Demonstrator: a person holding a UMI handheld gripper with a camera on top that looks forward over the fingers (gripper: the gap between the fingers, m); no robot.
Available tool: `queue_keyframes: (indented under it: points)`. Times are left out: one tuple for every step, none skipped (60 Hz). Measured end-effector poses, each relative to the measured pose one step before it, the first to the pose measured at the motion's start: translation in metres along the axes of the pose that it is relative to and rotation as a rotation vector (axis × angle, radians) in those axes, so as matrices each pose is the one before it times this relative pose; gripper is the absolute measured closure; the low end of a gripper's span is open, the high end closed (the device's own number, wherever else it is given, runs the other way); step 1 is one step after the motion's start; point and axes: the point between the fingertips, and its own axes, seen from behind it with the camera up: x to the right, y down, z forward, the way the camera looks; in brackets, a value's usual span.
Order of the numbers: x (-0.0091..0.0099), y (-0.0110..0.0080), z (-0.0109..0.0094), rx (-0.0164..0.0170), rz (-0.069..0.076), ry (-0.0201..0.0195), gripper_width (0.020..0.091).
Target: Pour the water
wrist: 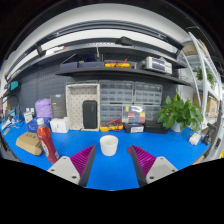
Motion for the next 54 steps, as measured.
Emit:
queue_keyframes:
  points:
    - [-0.00052, 0.00354, -0.00044, -0.00048, -0.0037, -0.00480, 0.0398]
    - [-0.00225, 0.00208, -0.00047, -0.00454, -0.0022, -0.00380, 0.0399]
    - [-0.00342, 0.00249, -0.00085, -0.00405, -0.0009, -0.00427, 0.0399]
    - [-0.00372, 0.00275, -0.00095, -0.00364, 0.0007, -0.00436, 0.0400]
    - [-0.00466, 0.00296, -0.00067, -0.00311, 0.0030, -0.00492, 0.0401]
    - [-0.00506, 0.00288, -0.00055, -0.00249, 0.0036, -0.00505, 0.0399]
    - [-0.00532, 0.00291, -0.00045, -0.00242, 0.0031, -0.00529, 0.0399]
    - [-0.00605, 0.00331, -0.00023, -0.00266, 0.0017, -0.00577, 0.0398]
    - [-0.00662, 0.00349, -0.00003, -0.00307, 0.0004, -0.00646, 0.0399]
    - [-0.00507, 0.00272, 0.00135, -0.00589, 0.0000, -0.00845, 0.0397]
    - [-0.00812, 0.00474, -0.00046, -0.00600, -0.0009, -0.00816, 0.0398]
    - [-0.00776, 0.00432, -0.00005, -0.00601, -0.0005, -0.00917, 0.0398]
    - [-0.00823, 0.00423, -0.00013, -0.00542, -0.0013, -0.00976, 0.0398]
    - [-0.00858, 0.00389, 0.00032, -0.00514, -0.0014, -0.01075, 0.0397]
    - [-0.00866, 0.00392, 0.00051, -0.00569, -0.0004, -0.01151, 0.0397]
    - [-0.00882, 0.00367, 0.00078, -0.00645, 0.0000, -0.01167, 0.0397]
    - [-0.00911, 0.00328, 0.00115, -0.00497, 0.0007, -0.01170, 0.0397]
    - [-0.00888, 0.00289, 0.00146, -0.00434, 0.0004, -0.01130, 0.0397]
    - [-0.00872, 0.00262, 0.00161, -0.00415, 0.0015, -0.01148, 0.0398]
    - [-0.00883, 0.00229, 0.00171, -0.00357, 0.0022, -0.01193, 0.0399]
    - [-0.00857, 0.00230, 0.00184, -0.00247, 0.0022, -0.01183, 0.0397]
    - [-0.00879, 0.00208, 0.00191, -0.00234, 0.0017, -0.01043, 0.0398]
    - [-0.00963, -0.00011, 0.00124, -0.00713, 0.0021, -0.00825, 0.0398]
    - [-0.00700, 0.00391, 0.00341, 0.00129, -0.0033, -0.01107, 0.0397]
    - [-0.00787, 0.00157, 0.00254, -0.00312, -0.0014, -0.00895, 0.0398]
    - [-0.00861, -0.00049, 0.00128, -0.00749, 0.0005, -0.00679, 0.0397]
    - [-0.00742, 0.00106, 0.00281, -0.00242, -0.0020, -0.00741, 0.0396]
    - [-0.00706, 0.00096, 0.00277, -0.00197, -0.0025, -0.00731, 0.0396]
    - [-0.00697, 0.00070, 0.00307, -0.00205, -0.0026, -0.00684, 0.0395]
    - [-0.00661, 0.00037, 0.00296, -0.00209, -0.0021, -0.00615, 0.0396]
    - [-0.00655, 0.00009, 0.00338, -0.00057, -0.0020, -0.00595, 0.0396]
    - [-0.00592, -0.00018, 0.00349, -0.00013, -0.0015, -0.00516, 0.0395]
    - [-0.00534, -0.00067, 0.00356, 0.00011, -0.0010, -0.00478, 0.0396]
    - [-0.00533, -0.00078, 0.00367, 0.00013, -0.0005, -0.00464, 0.0397]
    - [-0.00498, -0.00089, 0.00411, 0.00114, -0.0012, -0.00432, 0.0396]
    - [-0.00476, -0.00103, 0.00414, 0.00130, -0.0013, -0.00292, 0.0397]
    - [-0.00380, -0.00134, 0.00403, 0.00127, -0.0014, -0.00135, 0.0394]
    - [-0.00362, -0.00173, 0.00390, 0.00178, -0.0017, 0.00022, 0.0390]
    - [-0.00272, -0.00165, 0.00424, 0.00181, -0.0016, 0.00138, 0.0388]
    - [-0.00287, -0.00168, 0.00422, 0.00177, -0.0010, 0.00097, 0.0387]
    - [-0.00278, -0.00211, 0.00432, 0.00200, -0.0003, 0.00025, 0.0389]
    - [-0.00283, -0.00206, 0.00434, 0.00296, 0.0002, 0.00054, 0.0387]
    - [-0.00249, -0.00211, 0.00474, 0.00308, 0.0005, 0.00075, 0.0387]
    - [-0.00191, -0.00209, 0.00478, 0.00283, 0.0008, 0.00100, 0.0387]
    - [-0.00154, -0.00177, 0.00497, 0.00240, 0.0004, 0.00104, 0.0389]
    - [-0.00156, -0.00163, 0.00484, 0.00158, 0.0002, 0.00171, 0.0389]
    - [-0.00134, -0.00156, 0.00461, 0.00210, -0.0006, 0.00187, 0.0388]
    - [-0.00092, -0.00209, 0.00468, 0.00294, -0.0009, 0.00115, 0.0389]
    - [-0.00082, -0.00214, 0.00431, 0.00402, -0.0014, 0.00125, 0.0389]
    - [-0.00040, -0.00205, 0.00409, 0.00418, -0.0011, 0.00260, 0.0388]
    - [-0.00023, -0.00163, 0.00417, 0.00343, -0.0010, 0.00353, 0.0389]
    - [0.00016, -0.00146, 0.00418, 0.00221, -0.0010, 0.00352, 0.0388]
    - [0.00006, -0.00073, 0.00413, 0.00056, -0.0005, 0.00327, 0.0388]
    - [-0.00006, -0.00052, 0.00396, -0.00103, 0.0000, 0.00233, 0.0387]
